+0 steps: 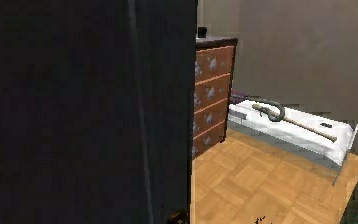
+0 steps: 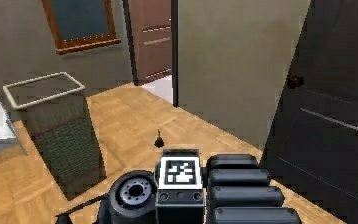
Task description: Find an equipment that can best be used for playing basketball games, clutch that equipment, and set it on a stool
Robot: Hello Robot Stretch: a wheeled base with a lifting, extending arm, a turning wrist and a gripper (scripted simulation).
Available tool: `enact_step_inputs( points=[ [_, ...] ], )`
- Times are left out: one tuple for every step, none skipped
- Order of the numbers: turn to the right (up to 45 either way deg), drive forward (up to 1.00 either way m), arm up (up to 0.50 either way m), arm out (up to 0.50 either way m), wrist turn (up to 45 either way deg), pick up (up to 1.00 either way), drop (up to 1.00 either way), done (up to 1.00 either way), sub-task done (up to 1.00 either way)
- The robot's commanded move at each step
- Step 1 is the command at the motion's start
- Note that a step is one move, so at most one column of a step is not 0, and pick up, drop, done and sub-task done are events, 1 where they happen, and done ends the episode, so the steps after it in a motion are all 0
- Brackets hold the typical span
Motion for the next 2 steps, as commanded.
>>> enact_step_inputs(
  points=[
    [39.0,0.0,0.0,0.0,0.0,0.0,0.0,0.0,0.0],
    [0.0,0.1,0.0,0.0,0.0,0.0,0.0,0.0,0.0]
  ],
)
